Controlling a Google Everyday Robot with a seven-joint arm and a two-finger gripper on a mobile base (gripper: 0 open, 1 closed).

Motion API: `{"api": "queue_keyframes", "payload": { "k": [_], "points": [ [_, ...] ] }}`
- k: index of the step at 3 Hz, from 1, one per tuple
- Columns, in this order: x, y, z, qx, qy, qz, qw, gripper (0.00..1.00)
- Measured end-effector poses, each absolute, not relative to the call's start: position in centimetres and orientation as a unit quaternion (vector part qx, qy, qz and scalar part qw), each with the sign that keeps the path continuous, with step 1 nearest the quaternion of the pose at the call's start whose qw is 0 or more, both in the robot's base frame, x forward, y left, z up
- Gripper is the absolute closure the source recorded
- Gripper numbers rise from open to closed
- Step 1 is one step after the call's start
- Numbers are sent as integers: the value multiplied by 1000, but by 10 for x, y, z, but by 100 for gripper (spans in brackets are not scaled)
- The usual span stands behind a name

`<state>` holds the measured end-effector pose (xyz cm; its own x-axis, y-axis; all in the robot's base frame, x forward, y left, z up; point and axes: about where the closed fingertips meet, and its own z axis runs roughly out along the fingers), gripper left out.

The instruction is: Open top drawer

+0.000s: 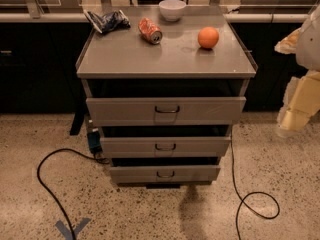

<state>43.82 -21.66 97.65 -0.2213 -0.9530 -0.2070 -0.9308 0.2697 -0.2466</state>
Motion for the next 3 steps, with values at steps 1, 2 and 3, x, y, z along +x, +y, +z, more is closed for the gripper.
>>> {"api": "queue_keyframes", "payload": {
  "k": [1,2,3],
  "points": [
    [440,-214,971,-608,777,-37,160,0],
    [447,-206,947,-621,766,-37,165,0],
    [479,-184,884,-623,756,-47,198,0]
  ]
}}
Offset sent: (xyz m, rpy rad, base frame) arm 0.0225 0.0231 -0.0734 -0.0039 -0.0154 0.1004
